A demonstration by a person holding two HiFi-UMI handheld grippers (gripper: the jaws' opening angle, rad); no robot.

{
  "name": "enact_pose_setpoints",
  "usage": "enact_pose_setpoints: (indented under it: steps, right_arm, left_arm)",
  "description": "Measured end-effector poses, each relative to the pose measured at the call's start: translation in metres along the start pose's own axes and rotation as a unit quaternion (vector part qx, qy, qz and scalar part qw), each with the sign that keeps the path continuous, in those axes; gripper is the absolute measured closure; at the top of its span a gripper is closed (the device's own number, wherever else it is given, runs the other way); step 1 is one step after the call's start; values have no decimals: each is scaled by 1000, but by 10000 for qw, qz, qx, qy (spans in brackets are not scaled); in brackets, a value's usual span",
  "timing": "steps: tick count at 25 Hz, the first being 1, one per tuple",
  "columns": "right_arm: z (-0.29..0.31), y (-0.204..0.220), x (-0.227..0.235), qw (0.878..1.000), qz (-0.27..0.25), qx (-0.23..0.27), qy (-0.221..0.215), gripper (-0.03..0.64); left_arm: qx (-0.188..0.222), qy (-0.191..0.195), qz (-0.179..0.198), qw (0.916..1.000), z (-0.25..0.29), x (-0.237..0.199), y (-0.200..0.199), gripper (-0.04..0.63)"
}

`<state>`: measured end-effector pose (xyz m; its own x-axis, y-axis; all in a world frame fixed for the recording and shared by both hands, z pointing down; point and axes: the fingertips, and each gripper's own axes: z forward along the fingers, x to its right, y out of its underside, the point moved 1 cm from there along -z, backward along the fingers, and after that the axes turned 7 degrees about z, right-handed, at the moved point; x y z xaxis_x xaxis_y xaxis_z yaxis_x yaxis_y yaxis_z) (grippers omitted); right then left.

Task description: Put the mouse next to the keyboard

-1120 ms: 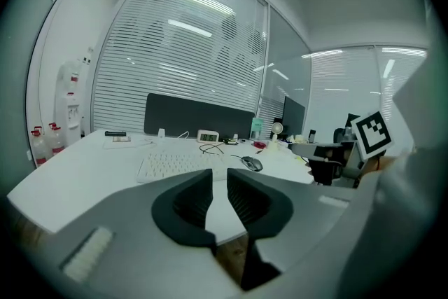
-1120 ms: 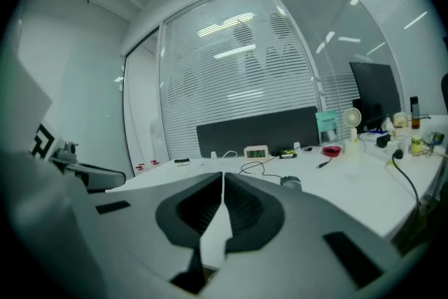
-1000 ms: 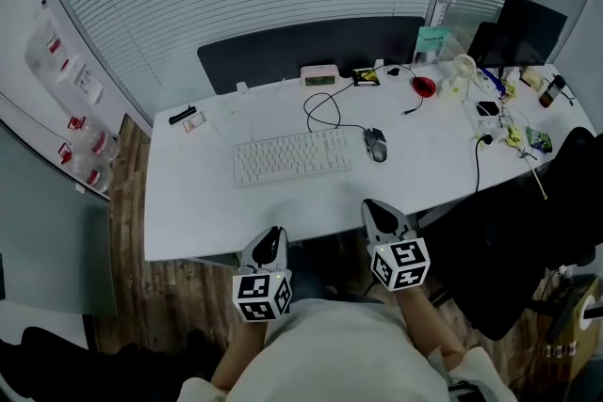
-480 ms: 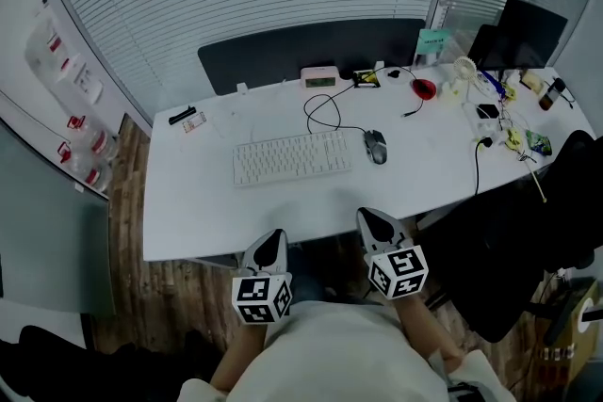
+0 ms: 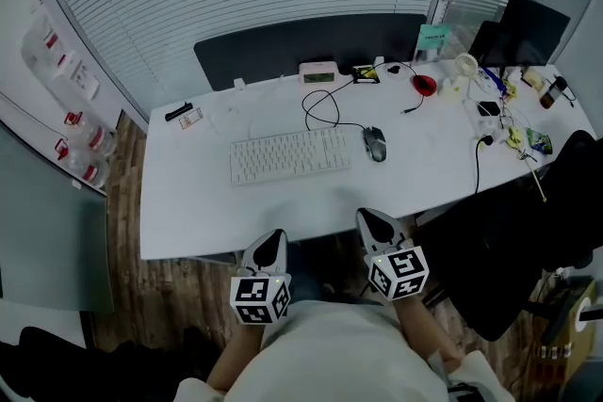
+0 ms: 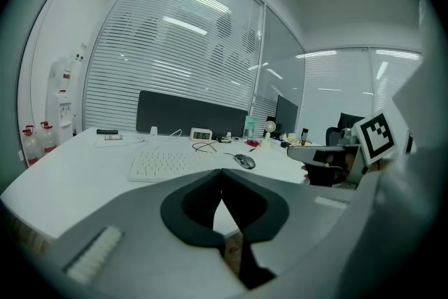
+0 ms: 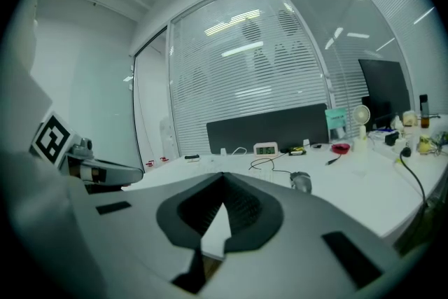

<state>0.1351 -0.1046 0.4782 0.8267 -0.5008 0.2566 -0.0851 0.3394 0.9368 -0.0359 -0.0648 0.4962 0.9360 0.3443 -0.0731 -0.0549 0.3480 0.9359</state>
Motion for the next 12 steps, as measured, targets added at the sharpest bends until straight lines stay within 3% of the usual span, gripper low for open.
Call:
enact_pose_setpoints:
  steps: [12]
  right_arm:
    - [7,-5,6,10000,31,43,-16,615]
  left_arm:
    - [53,88,26,9999,7,-1,-5,584]
